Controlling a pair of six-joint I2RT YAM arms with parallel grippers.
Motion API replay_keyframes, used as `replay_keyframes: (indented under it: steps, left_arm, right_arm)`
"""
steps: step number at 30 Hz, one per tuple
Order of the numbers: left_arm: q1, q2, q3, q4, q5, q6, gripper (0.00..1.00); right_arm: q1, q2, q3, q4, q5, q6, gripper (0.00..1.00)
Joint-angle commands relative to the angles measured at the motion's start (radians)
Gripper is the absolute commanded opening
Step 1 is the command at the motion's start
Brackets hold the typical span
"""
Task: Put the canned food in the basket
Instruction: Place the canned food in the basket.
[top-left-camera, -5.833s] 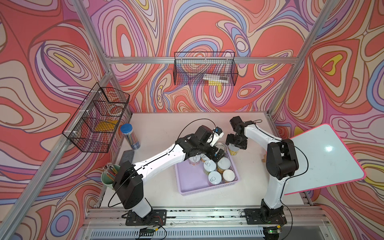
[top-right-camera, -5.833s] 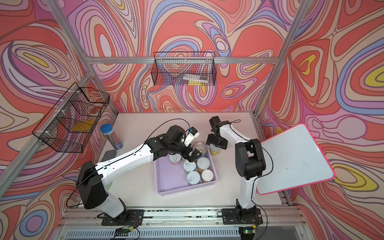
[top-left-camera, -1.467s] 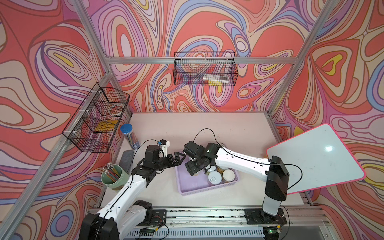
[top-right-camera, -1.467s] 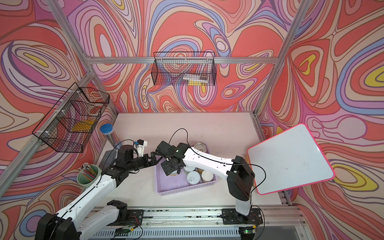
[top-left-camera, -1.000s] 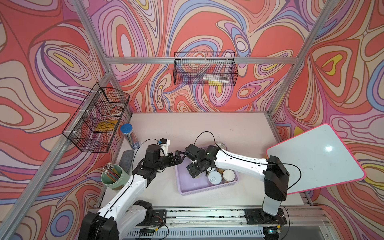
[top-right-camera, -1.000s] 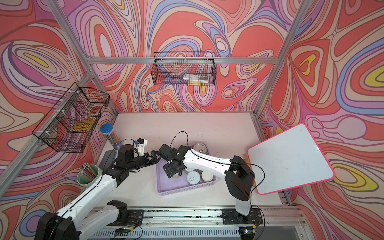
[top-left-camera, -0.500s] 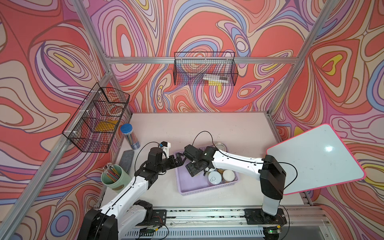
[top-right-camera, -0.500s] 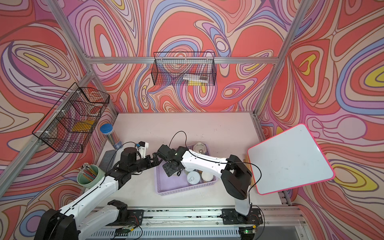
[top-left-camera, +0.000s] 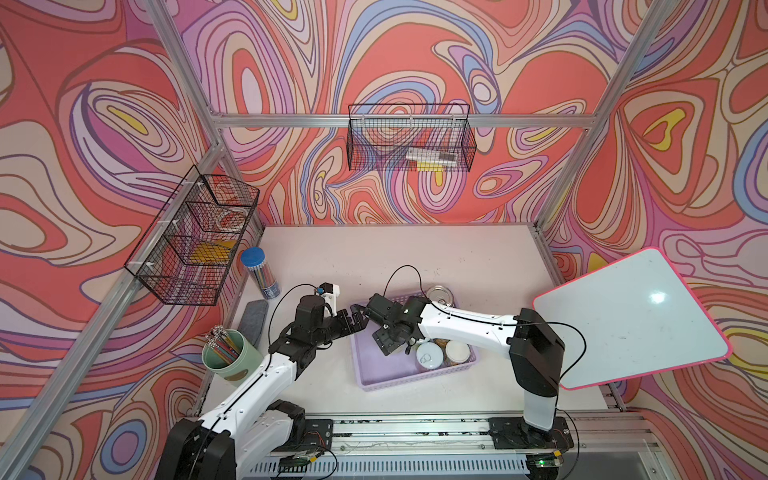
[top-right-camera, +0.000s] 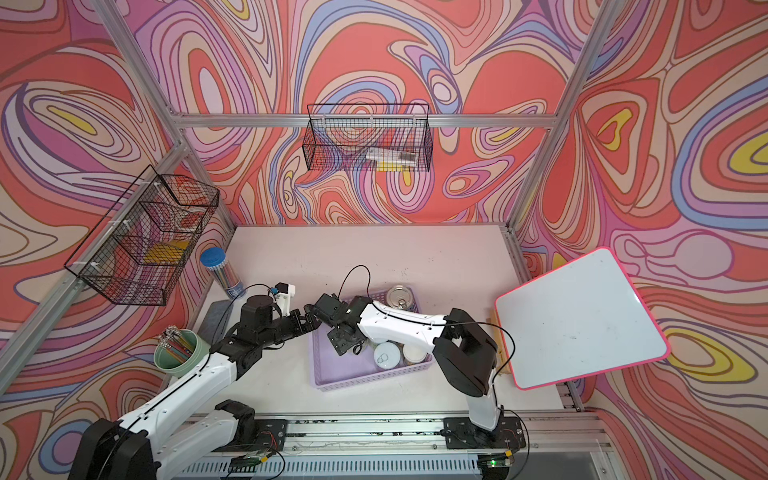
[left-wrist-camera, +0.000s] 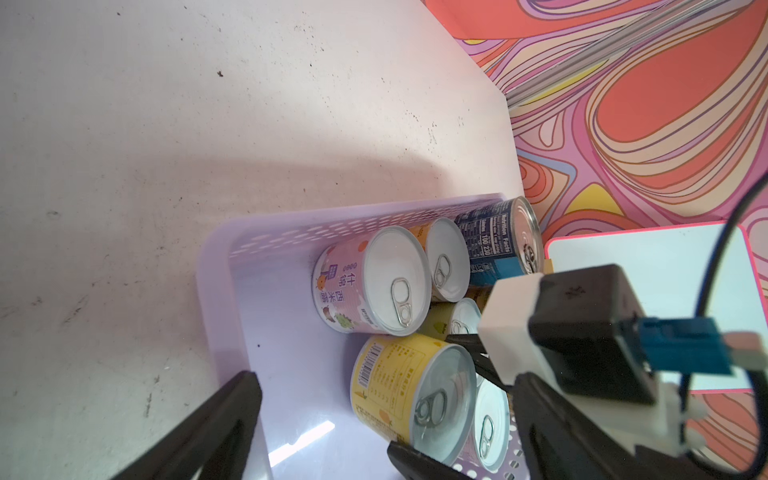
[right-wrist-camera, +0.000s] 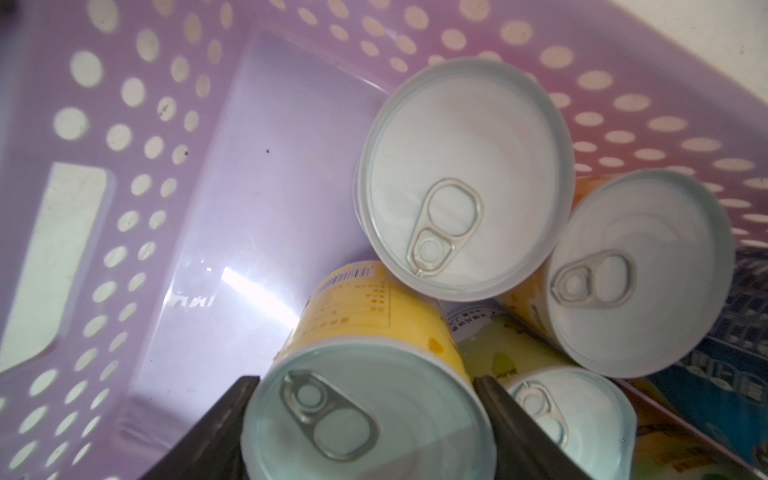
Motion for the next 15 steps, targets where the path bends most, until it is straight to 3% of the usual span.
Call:
replay_keyframes:
  steps: [1,15]
  left_arm:
    - [-0.002,0.006,-0.009,0.007,-0.01,0.002,0.99]
    - [-0.001,0.013,-0.004,0.003,-0.012,0.008,0.99]
  right_arm:
    - [0.0,0.016,0.006,0.044,0.077,-0.003,0.58]
    - [-0.002,0.037,0.016,0.021,0.128,0.022,0.83]
